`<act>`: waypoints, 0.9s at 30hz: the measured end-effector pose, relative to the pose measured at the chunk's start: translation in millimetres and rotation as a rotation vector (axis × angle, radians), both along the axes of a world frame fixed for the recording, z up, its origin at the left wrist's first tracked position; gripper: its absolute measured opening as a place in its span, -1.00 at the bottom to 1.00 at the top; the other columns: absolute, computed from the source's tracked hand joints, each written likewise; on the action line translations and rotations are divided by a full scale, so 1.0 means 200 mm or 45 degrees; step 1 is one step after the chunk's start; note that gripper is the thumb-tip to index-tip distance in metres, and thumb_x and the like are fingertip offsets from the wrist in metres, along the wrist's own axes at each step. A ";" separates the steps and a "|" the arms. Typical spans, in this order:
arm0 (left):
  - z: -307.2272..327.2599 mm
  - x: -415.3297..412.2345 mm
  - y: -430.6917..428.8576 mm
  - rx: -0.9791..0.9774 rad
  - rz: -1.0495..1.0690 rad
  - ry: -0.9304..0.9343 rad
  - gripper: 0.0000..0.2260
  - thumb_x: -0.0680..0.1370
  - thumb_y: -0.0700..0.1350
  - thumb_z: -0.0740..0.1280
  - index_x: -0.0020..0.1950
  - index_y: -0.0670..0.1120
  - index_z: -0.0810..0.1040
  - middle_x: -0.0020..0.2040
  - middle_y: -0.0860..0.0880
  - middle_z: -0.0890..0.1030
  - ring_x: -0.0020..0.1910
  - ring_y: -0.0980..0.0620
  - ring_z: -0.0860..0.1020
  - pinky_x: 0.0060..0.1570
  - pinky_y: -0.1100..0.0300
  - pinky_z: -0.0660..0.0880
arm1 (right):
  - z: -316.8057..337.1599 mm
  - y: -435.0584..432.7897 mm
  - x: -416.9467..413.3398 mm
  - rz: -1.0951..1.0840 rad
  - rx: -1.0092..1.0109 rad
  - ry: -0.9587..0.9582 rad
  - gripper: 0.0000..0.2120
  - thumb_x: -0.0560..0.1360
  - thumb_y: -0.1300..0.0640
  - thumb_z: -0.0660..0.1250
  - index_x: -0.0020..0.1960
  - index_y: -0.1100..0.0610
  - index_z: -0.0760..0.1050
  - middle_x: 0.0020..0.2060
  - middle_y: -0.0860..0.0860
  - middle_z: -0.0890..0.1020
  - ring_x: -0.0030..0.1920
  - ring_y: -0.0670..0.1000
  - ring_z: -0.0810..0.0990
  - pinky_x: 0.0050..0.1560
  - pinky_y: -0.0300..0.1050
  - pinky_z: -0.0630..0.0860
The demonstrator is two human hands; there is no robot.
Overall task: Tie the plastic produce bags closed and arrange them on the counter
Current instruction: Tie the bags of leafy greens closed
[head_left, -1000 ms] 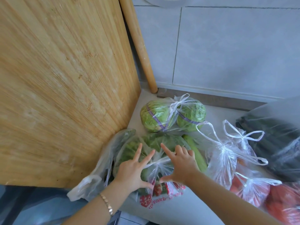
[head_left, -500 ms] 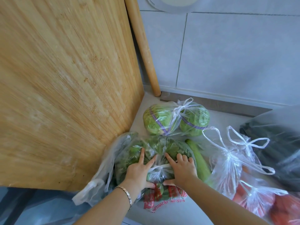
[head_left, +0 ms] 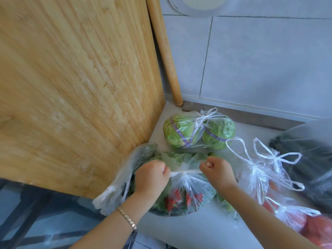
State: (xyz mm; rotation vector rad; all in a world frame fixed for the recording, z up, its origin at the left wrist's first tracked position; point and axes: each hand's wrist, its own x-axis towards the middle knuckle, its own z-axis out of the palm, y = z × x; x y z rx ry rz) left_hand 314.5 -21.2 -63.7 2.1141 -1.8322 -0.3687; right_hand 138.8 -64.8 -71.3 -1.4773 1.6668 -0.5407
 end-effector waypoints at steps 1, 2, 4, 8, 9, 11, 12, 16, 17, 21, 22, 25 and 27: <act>-0.04 0.01 0.02 0.139 0.015 -0.011 -0.52 0.47 -0.17 0.26 -0.49 -0.02 -0.01 -0.54 0.02 0.03 -0.53 0.02 0.11 -0.52 0.22 -0.06 | -0.04 0.02 0.00 -0.020 0.068 0.023 -0.57 0.37 0.30 0.26 -0.47 0.07 0.05 -0.54 -0.03 0.15 -0.43 -0.02 0.11 -0.36 -0.14 0.09; -0.07 0.02 0.03 0.244 0.028 -0.002 -0.54 0.50 -0.17 0.24 -0.48 -0.05 0.03 -0.53 0.01 0.07 -0.52 0.03 0.11 -0.50 0.20 -0.03 | -0.07 0.04 -0.01 -0.051 0.124 0.035 -0.57 0.36 0.31 0.26 -0.48 0.07 0.06 -0.54 -0.03 0.15 -0.43 -0.02 0.12 -0.36 -0.14 0.09; -0.05 0.01 0.04 0.327 0.097 0.131 -0.56 0.55 -0.11 0.23 -0.46 -0.07 0.10 -0.51 0.00 0.15 -0.52 0.05 0.14 -0.48 0.18 0.06 | -0.10 0.05 -0.03 -0.159 0.216 0.008 -0.58 0.37 0.33 0.27 -0.48 0.08 0.10 -0.55 -0.02 0.18 -0.45 -0.01 0.15 -0.38 -0.14 0.11; 0.16 0.02 0.03 0.282 0.001 -0.225 -0.75 0.56 0.08 0.18 -0.04 -0.09 0.47 0.00 -0.07 0.47 0.01 -0.05 0.44 0.00 0.10 0.40 | -0.03 0.04 -0.05 -0.110 0.205 0.105 -0.90 0.43 0.19 0.31 -0.24 0.15 0.41 -0.28 0.05 0.46 -0.19 0.08 0.44 -0.15 -0.10 0.38; 0.21 0.05 0.02 0.279 -0.017 -0.482 -0.69 0.55 0.10 0.19 0.16 -0.09 0.43 0.17 -0.09 0.41 0.18 -0.09 0.38 0.13 0.08 0.36 | 0.00 0.04 -0.04 -0.041 0.195 0.177 -0.87 0.45 0.12 0.31 -0.04 0.14 0.45 -0.08 0.07 0.48 0.02 0.09 0.44 0.04 -0.06 0.39; 0.28 0.13 0.01 0.462 0.057 -0.805 -0.52 0.53 0.08 0.24 0.36 -0.13 0.28 0.31 -0.13 0.33 0.28 -0.13 0.33 0.19 0.06 0.33 | 0.08 0.04 -0.01 0.036 0.113 0.232 -0.64 0.46 0.06 0.31 0.22 0.11 0.37 0.18 0.10 0.38 0.25 0.11 0.31 0.27 -0.03 0.27; 0.31 0.17 0.01 0.615 0.126 -0.850 -0.50 0.54 0.04 0.25 0.39 -0.14 0.24 0.33 -0.14 0.33 0.28 -0.13 0.36 0.17 0.07 0.35 | 0.12 0.04 0.01 0.068 0.031 0.213 -0.61 0.47 0.07 0.31 0.26 0.12 0.36 0.22 0.11 0.35 0.28 0.11 0.28 0.31 -0.04 0.24; 0.35 0.25 0.06 1.037 0.184 -0.890 -0.69 0.55 -0.13 0.26 0.29 -0.10 0.41 0.19 -0.05 0.51 0.15 -0.02 0.51 -0.06 0.19 0.39 | 0.24 0.08 0.10 0.286 -0.118 0.135 -0.66 0.47 0.11 0.32 0.23 0.10 0.42 0.22 0.08 0.38 0.30 0.06 0.27 0.33 -0.16 0.18; 0.37 0.26 0.08 1.061 0.155 -0.873 -0.75 0.55 -0.16 0.25 0.22 -0.09 0.45 0.10 -0.02 0.54 0.06 0.02 0.54 -0.12 0.23 0.37 | 0.25 0.09 0.13 0.348 -0.132 0.122 -0.67 0.47 0.11 0.32 0.22 0.10 0.43 0.20 0.06 0.39 0.30 0.05 0.29 0.31 -0.19 0.20; 0.43 0.33 0.12 0.796 0.181 -0.457 -0.83 0.59 -0.13 0.15 -0.17 -0.07 0.45 -0.37 0.02 0.37 -0.41 0.08 0.34 -0.42 0.25 0.24 | 0.29 0.13 0.27 0.686 -0.155 0.081 -0.53 0.47 0.14 0.32 0.35 0.04 0.32 0.22 0.05 0.42 0.24 0.02 0.42 0.23 -0.23 0.34; 0.46 0.34 0.12 0.677 0.203 -0.360 -0.77 0.61 -0.09 0.13 -0.22 -0.07 0.44 -0.40 0.01 0.36 -0.44 0.08 0.33 -0.46 0.23 0.20 | 0.31 0.14 0.32 0.779 -0.153 0.083 -0.44 0.47 0.14 0.33 0.41 -0.01 0.23 0.24 0.05 0.42 0.22 0.01 0.44 0.23 -0.20 0.39; 0.59 0.34 0.12 0.323 0.218 -0.169 -0.72 0.61 -0.04 0.15 -0.26 -0.08 0.48 -0.41 -0.01 0.45 -0.43 0.05 0.40 -0.47 0.19 0.21 | 0.38 0.14 0.51 0.962 -0.175 0.050 -0.25 0.46 0.12 0.35 0.50 -0.08 -0.01 0.20 0.10 0.49 0.11 0.05 0.54 0.15 -0.09 0.49; 0.70 0.32 0.11 0.128 0.150 -0.050 -0.75 0.59 -0.02 0.18 -0.20 -0.07 0.54 -0.32 -0.03 0.59 -0.31 0.02 0.52 -0.34 0.12 0.42 | 0.46 0.13 0.60 0.964 -0.207 -0.032 -0.26 0.46 0.11 0.34 0.50 -0.04 -0.01 -0.01 0.09 0.60 -0.05 0.04 0.57 0.05 -0.05 0.52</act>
